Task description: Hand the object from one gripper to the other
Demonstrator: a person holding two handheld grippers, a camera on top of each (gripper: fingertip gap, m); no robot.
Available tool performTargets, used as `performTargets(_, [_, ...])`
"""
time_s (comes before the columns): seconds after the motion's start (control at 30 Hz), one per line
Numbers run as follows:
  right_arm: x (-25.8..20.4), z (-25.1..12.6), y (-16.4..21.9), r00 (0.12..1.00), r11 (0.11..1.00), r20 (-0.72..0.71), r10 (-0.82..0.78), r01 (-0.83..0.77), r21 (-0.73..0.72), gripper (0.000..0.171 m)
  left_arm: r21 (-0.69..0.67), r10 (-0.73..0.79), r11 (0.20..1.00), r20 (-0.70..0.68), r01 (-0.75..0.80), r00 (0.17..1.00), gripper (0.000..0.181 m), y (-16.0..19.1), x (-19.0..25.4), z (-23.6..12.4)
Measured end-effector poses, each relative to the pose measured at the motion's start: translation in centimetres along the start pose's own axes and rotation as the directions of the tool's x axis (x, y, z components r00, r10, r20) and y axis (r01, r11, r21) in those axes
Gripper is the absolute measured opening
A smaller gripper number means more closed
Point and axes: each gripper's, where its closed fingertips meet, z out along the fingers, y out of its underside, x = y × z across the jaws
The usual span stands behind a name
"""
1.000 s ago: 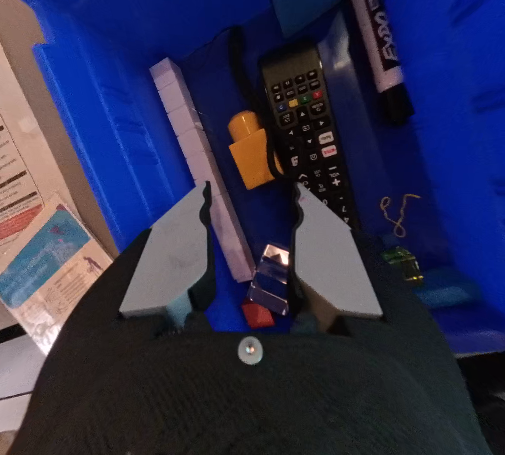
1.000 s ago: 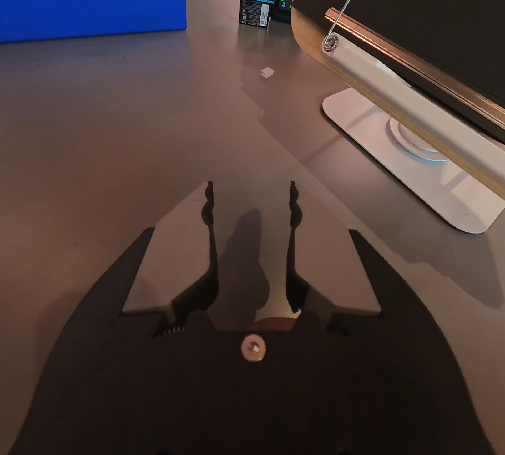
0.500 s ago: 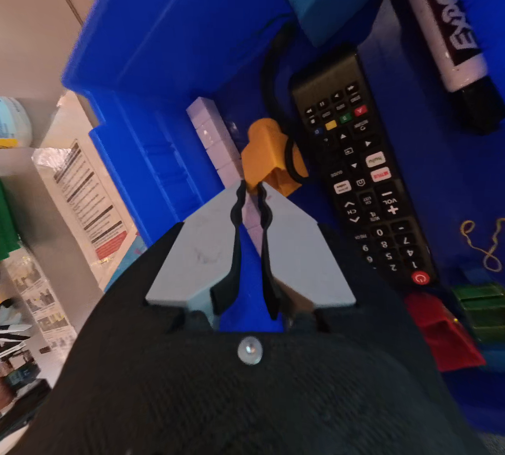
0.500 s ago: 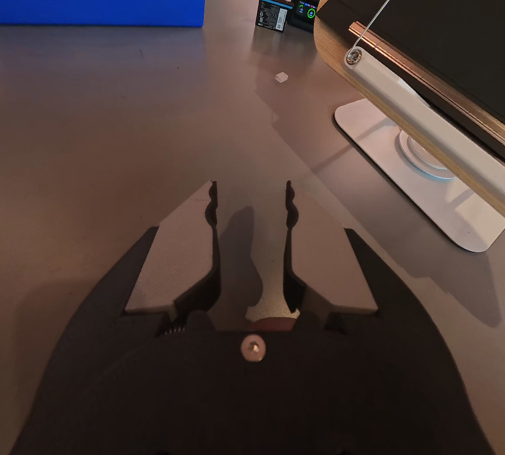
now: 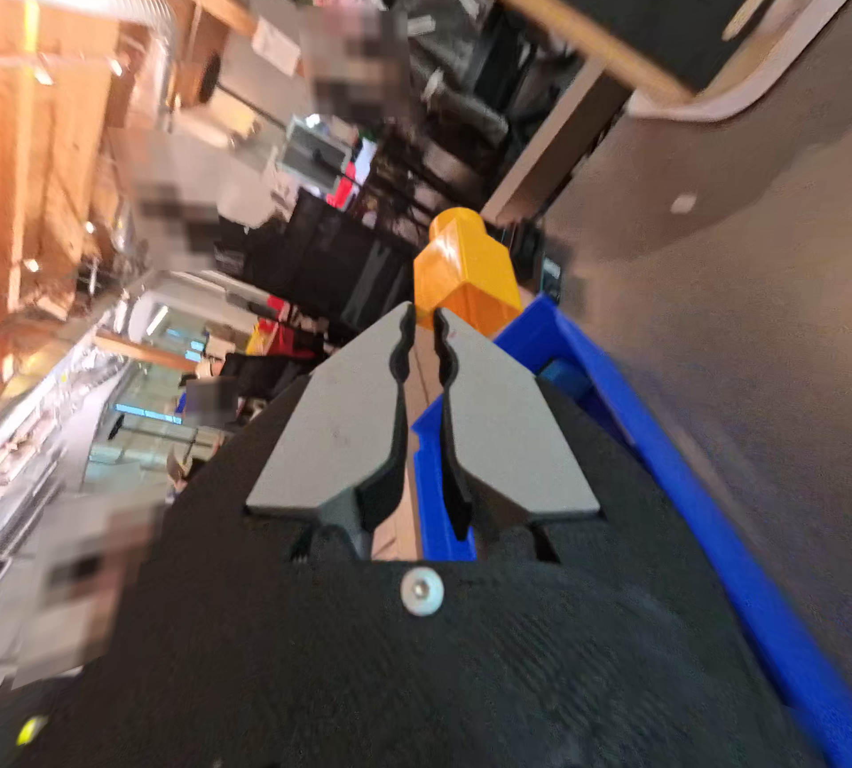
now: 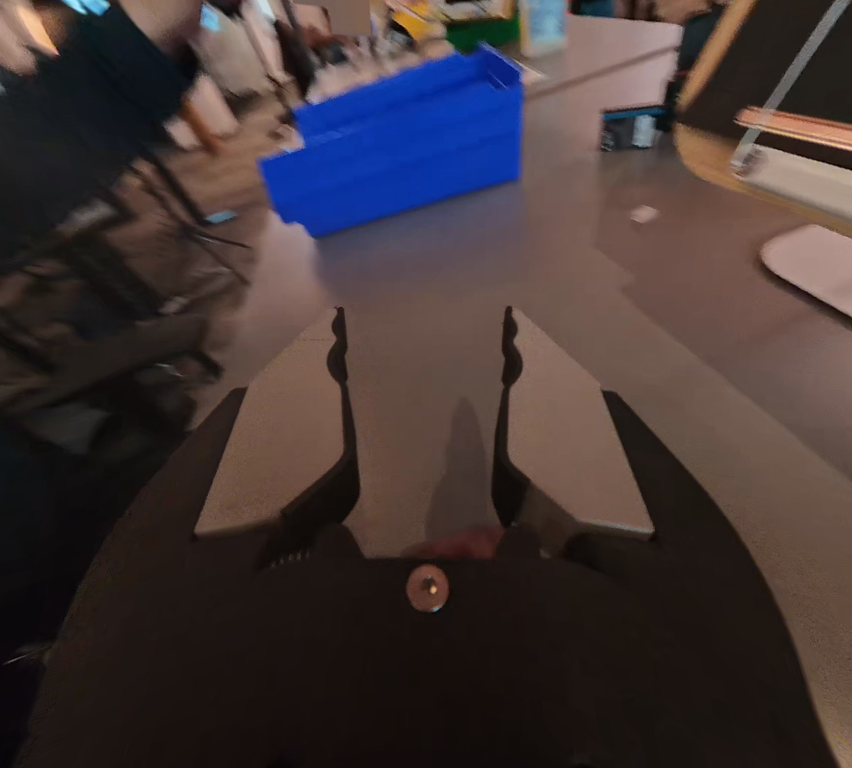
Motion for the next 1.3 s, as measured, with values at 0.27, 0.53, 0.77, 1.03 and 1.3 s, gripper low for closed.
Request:
performTargets(0.27, [-3.8,-1.8,-4.2,0.963,0.964,0.261,0.062,-0.126,0.236,0.080,0.530,-0.089,0.842,-0.039,0.096,0.995,0.006,-18.4,16.2,-2.0])
performTargets(0.53, [-1.2,-5.8,-6.7,0.943,0.882,0.314,0.108,-0.237,0.408,0.052,0.603,-0.238,0.593,-0.502,0.533,0.832,0.006,-21.7,22.5,0.1])
performTargets(0.77, [1.9,-5.1,-5.3,0.999,0.937,0.014,0.036,-0.039,0.346,0.032,0.374,-0.240,0.665,-0.713,0.647,0.659,0.006,-19.8,26.0,3.8])
performTargets(1.03, [11.8,-9.5,-2.0,0.210,0.755,-0.739,-0.640,0.350,-0.555,0.032,0.072,-0.368,0.712,-0.809,0.699,0.458,0.051,-16.5,28.0,6.4])
performTargets(1.3, [8.6,-5.7,-2.1,0.231,0.651,-0.647,-0.727,0.531,-0.543,0.032,0.086,-0.382,0.675,-0.809,0.733,0.446,0.062,-17.0,27.5,5.4])
